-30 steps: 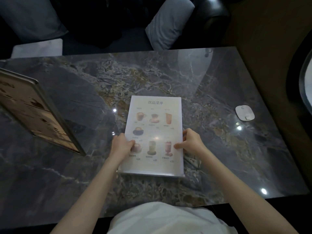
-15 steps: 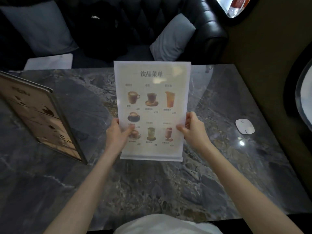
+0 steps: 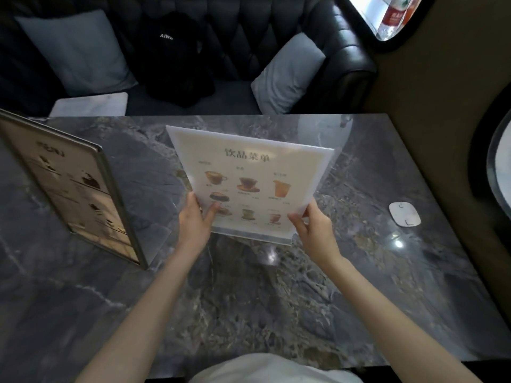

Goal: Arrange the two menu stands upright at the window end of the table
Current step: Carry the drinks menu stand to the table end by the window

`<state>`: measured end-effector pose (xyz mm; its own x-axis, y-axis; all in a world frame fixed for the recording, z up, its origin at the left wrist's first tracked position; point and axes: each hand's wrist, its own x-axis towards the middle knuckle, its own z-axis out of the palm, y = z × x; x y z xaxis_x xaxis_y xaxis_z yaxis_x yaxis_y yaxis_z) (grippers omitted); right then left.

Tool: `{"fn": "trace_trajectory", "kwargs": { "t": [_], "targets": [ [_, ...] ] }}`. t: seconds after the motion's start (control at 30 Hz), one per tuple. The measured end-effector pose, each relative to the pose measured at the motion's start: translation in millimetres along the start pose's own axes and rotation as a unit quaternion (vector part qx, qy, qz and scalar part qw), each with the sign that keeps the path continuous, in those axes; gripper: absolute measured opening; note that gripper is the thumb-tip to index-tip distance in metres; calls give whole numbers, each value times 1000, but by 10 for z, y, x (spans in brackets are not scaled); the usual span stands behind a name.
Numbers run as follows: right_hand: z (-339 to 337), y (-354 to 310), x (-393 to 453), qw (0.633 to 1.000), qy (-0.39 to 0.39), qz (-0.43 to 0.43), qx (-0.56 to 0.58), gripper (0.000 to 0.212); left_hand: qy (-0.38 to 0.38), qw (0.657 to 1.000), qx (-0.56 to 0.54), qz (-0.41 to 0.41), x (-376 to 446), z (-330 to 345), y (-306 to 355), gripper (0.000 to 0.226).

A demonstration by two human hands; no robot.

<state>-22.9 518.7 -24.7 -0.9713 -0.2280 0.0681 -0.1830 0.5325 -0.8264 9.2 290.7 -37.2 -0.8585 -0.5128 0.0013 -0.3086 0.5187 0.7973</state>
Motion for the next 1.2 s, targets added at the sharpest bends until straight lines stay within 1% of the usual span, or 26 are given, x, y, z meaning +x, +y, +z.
{"fn": "trace_trajectory", "kwargs": {
  "t": [0.13,0.3,0.43,0.57,0.67,0.8,0.87,0.93,1.1,1.2],
  "targets": [
    [21,37,14,1000,2,-2,-8,22,6,1000,3,-1,-5,25,3,35],
    [-3,31,31,1000,-4,10,-10,21,-5,1000,19,-4,18,10,63,38],
    [-53,-29,-16,999,-4,32,9,23,-40,999,26,4,62,-5,145,38],
    [-198,-50,-112,998,19,60,-3,18,-91,994,46,31,159,50,311,40],
    [-339,-48,-195,995,69,71,-1,17,-127,989,45,65,214,139,508,41],
    [-528,-35,-387,985,148,93,-1,15,-186,978,-4,98,230,308,784,43],
    [-624,-33,-510,978,192,84,-10,14,-221,968,-21,117,205,431,938,42],
    [-726,-23,-634,968,238,76,-26,14,-251,958,-33,135,163,595,1097,43],
    [-1003,108,-933,935,327,116,-72,15,-314,932,-58,174,-59,1068,1537,43],
    [-1222,255,-1072,918,363,130,-98,17,-346,916,-81,185,-227,1367,1827,43]
  ]
}}
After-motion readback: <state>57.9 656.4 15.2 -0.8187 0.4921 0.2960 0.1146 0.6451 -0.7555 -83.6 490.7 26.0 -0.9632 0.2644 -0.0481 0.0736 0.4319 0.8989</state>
